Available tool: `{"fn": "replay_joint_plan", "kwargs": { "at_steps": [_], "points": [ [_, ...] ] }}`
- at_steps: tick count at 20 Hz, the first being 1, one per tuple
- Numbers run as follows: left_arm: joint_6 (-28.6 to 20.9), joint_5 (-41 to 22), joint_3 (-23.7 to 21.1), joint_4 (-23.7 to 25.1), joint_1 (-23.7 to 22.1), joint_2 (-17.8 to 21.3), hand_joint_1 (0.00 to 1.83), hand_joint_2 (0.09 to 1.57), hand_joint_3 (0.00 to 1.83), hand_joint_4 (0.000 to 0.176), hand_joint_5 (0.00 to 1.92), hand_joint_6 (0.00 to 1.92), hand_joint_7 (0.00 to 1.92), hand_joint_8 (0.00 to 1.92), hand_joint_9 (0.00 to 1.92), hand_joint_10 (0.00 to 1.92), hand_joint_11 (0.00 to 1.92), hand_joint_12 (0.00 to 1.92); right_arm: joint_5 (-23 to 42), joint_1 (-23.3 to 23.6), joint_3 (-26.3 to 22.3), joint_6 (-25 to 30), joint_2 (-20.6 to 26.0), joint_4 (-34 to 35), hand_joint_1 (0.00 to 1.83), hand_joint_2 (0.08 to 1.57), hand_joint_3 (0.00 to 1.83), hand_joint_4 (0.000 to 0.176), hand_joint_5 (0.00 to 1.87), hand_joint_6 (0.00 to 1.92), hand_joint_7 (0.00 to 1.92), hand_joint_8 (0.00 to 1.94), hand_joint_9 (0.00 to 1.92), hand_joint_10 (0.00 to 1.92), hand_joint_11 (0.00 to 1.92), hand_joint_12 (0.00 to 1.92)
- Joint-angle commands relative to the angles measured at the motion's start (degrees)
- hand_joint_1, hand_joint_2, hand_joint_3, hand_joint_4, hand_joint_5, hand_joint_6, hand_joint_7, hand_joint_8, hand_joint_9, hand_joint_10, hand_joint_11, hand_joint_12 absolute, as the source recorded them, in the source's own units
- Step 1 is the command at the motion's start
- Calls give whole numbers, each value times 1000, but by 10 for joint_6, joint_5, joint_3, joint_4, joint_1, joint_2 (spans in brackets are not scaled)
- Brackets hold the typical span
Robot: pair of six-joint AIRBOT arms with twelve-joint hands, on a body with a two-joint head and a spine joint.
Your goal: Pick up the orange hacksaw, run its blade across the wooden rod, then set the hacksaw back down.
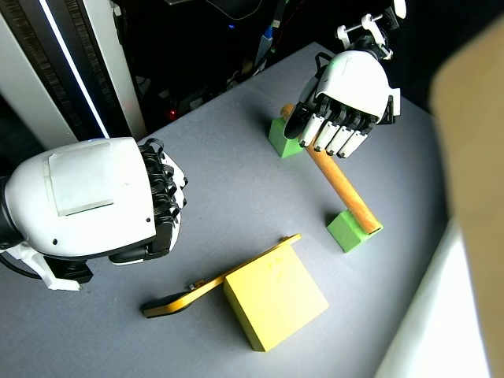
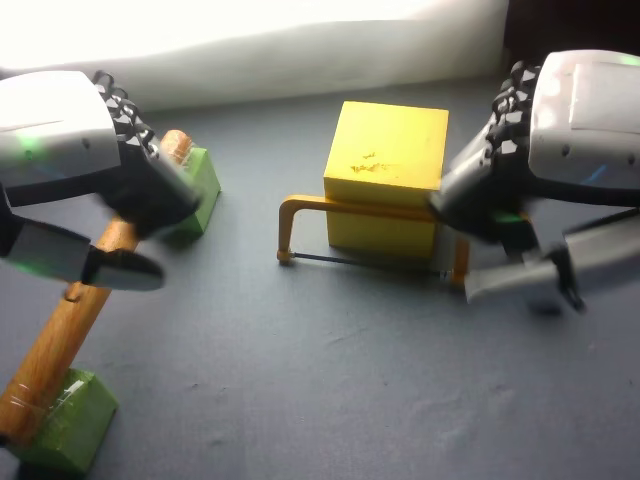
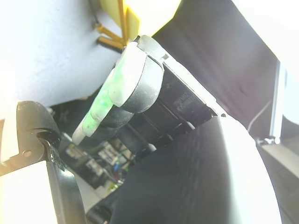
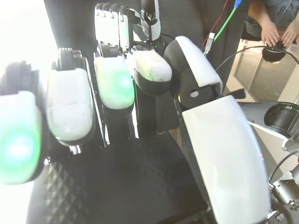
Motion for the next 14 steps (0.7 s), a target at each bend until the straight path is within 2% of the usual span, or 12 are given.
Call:
{"fn": "replay_joint_plan", "kwargs": {
  "at_steps": [1, 3, 5, 7, 8, 10, 11, 12, 14],
  "points": [
    [0, -45, 1, -42, -3, 6, 101, 1233, 5, 1, 102, 2, 78, 2, 38, 4, 0, 393, 47, 9, -4, 3, 1, 38, 20, 1101, 10, 0, 118, 8, 120, 5, 108, 9, 0, 502],
    [0, -45, 2, -42, -3, 6, 93, 1236, 1, 0, 126, 6, 64, 4, 56, 6, 0, 316, 47, 9, -4, 5, 1, 38, 2, 1110, 5, 0, 106, 3, 105, 4, 95, 4, 0, 414],
    [0, -45, 5, -42, -3, 6, 12, 1220, 0, 0, 158, 6, 102, 6, 102, 10, 0, 427, 47, 9, -4, 10, 2, 38, 30, 1113, 3, 0, 91, 1, 89, 2, 77, 2, 0, 340],
    [0, -45, 9, -42, -4, 6, 0, 1205, 0, 17, 141, 0, 106, 4, 100, 4, 0, 416, 37, 11, -8, 15, 5, 51, 111, 1103, 0, 0, 115, 4, 97, 1, 78, 1, 0, 347],
    [0, -45, 10, -42, -6, 6, 0, 1207, 0, 18, 161, 5, 127, 7, 117, 8, 0, 446, 25, 10, -16, 16, 11, 76, 110, 1103, 0, 0, 111, 1, 99, 1, 79, 1, 0, 357],
    [0, -45, 13, -42, -8, 8, 0, 1202, 0, 16, 150, 1, 92, 1, 85, 5, 0, 334, -26, 9, -46, 16, 31, 147, 112, 1108, 2, 0, 107, 1, 93, 1, 70, 0, 0, 304],
    [0, -45, 16, -42, -8, 8, 0, 1204, 0, 12, 125, 2, 65, 2, 53, 5, 0, 245, -65, 9, -68, 16, 48, 195, 121, 1106, 0, 0, 103, 0, 89, 0, 63, 1, 0, 264],
    [0, -46, 19, -36, -7, 8, 0, 1205, 0, 11, 120, 2, 60, 2, 47, 4, 0, 226, -97, -1, -97, -6, 79, 271, 123, 1106, 0, 0, 102, 0, 87, 0, 61, 1, 0, 256],
    [0, -50, 19, -29, -8, 9, 0, 1199, 0, 8, 142, 7, 66, 3, 50, 4, 0, 252, -96, -8, -99, 6, 94, 280, 132, 1098, 0, 0, 113, 3, 107, 4, 81, 6, 0, 296]
  ]
}}
